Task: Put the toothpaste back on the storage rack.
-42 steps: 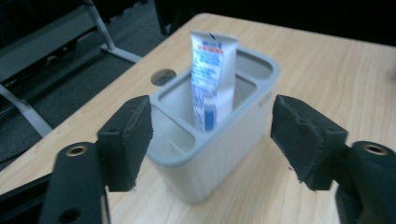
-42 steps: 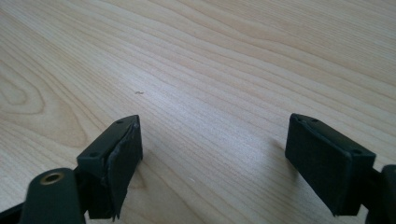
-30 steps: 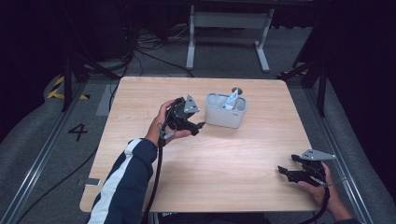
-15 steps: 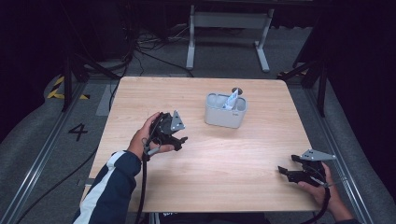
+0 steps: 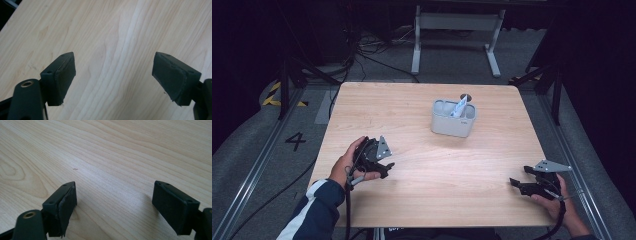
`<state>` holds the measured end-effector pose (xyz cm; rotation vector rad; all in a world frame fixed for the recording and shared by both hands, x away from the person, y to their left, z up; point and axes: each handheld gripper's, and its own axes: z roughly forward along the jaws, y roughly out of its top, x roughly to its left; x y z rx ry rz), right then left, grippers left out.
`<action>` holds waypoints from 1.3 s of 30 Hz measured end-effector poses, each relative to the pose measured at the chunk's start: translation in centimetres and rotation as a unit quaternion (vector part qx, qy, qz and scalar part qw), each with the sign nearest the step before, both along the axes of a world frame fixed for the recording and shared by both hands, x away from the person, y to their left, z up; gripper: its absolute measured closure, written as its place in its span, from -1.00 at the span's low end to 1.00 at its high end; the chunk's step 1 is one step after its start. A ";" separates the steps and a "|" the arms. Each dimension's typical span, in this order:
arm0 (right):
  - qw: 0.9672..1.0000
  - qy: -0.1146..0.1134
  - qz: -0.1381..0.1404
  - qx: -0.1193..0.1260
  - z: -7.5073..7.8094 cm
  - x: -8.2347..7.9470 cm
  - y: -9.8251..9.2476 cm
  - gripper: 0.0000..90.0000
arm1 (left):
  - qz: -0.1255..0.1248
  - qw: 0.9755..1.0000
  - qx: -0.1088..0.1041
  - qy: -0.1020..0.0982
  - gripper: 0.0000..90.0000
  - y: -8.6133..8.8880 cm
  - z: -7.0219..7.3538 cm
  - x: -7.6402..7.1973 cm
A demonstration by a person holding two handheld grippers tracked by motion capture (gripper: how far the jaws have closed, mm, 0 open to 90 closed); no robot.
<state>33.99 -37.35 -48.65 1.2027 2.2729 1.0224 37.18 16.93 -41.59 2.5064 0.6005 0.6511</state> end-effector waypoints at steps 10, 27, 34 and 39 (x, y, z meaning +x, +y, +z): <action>1.000 0.000 0.000 0.000 0.0 0.0 0.0 -0.55 | 0.036 0.998 -0.035 0.023 -0.60 3.4 -2.4 -1.7; 1.000 0.000 0.001 0.000 0.0 0.0 0.0 -0.55 | 0.076 0.990 -0.102 0.053 -0.62 9.1 -5.7 -4.4; 1.000 0.000 0.001 0.000 0.0 0.0 0.0 -0.55 | 0.108 0.978 -0.162 0.078 -0.67 11.1 -6.6 -5.0; 1.000 0.000 0.002 0.000 0.0 0.0 0.0 -0.55 | 0.130 0.974 -0.168 0.078 -0.66 11.4 -6.6 -5.6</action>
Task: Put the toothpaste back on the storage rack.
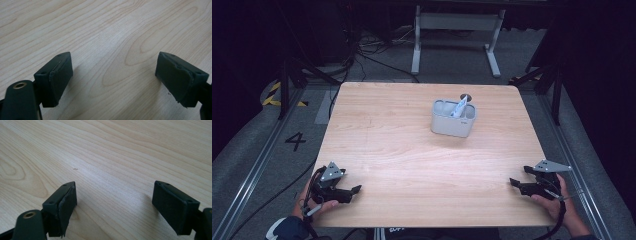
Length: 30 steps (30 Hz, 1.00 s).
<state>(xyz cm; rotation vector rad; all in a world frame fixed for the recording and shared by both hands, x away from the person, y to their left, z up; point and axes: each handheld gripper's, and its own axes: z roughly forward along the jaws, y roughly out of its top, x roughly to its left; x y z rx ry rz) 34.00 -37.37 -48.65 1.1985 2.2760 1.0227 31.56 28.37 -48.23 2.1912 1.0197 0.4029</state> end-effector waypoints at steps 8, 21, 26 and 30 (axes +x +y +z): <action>1.000 0.000 0.000 0.000 0.0 0.0 0.0 -0.55 | 0.001 1.000 0.004 -0.002 -0.67 0.0 0.0 0.0; 1.000 0.000 0.002 0.000 0.0 0.0 0.0 -0.55 | 0.002 1.000 0.006 0.002 -0.73 -0.1 0.0 0.2; 1.000 0.000 0.002 0.000 0.0 0.0 0.0 -0.55 | 0.003 1.000 0.008 -0.001 -0.77 -0.1 0.0 0.3; 1.000 0.000 0.003 -0.002 0.0 0.0 0.0 -0.55 | 0.003 1.000 0.008 -0.001 -0.77 -0.2 0.0 0.3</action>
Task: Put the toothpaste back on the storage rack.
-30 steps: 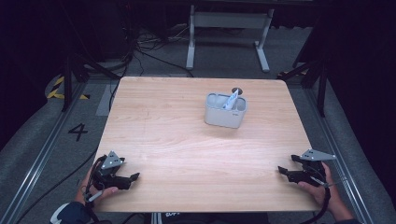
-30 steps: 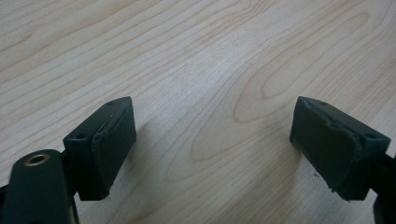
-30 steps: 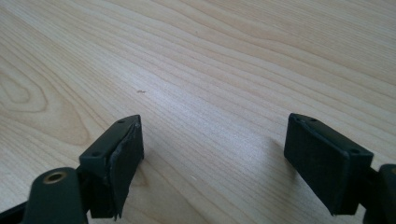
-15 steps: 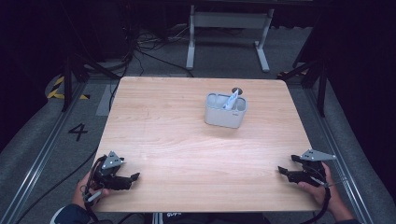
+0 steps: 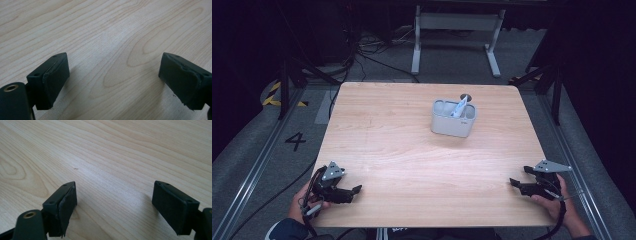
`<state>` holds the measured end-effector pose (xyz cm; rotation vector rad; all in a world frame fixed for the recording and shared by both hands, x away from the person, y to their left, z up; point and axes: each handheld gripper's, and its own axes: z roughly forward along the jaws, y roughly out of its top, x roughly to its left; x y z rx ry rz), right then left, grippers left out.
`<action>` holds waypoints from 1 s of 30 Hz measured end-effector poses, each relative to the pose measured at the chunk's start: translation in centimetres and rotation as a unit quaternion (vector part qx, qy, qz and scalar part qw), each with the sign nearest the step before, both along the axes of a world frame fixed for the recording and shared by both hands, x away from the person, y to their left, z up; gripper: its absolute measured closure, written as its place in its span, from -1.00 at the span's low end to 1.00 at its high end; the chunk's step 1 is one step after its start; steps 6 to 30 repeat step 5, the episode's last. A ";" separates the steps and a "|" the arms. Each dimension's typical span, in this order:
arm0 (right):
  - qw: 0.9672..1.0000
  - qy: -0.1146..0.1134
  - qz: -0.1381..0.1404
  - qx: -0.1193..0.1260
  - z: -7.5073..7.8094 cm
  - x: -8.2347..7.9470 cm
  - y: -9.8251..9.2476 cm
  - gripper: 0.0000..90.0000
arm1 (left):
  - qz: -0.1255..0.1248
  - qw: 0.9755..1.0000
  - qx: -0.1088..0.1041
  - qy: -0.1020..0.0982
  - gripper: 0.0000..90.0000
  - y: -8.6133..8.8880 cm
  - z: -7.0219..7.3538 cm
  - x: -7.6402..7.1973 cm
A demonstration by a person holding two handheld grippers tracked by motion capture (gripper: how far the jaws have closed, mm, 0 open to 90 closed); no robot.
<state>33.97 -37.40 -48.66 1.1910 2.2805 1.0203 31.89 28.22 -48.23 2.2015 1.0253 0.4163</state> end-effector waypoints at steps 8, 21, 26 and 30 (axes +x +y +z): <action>1.000 0.000 0.000 0.001 0.0 0.0 0.0 -0.55 | 0.004 1.000 -0.004 0.007 -0.80 -0.1 -0.1 0.0; 1.000 0.000 0.000 0.001 0.0 0.0 0.0 -0.55 | 0.004 1.000 -0.004 0.007 -0.80 -0.1 -0.1 0.0; 1.000 0.000 0.000 0.001 0.0 0.0 0.0 -0.55 | 0.004 1.000 -0.004 0.007 -0.80 -0.1 -0.1 0.0; 1.000 0.000 0.000 0.001 0.0 0.0 0.0 -0.55 | 0.004 1.000 -0.004 0.007 -0.80 -0.1 -0.1 0.0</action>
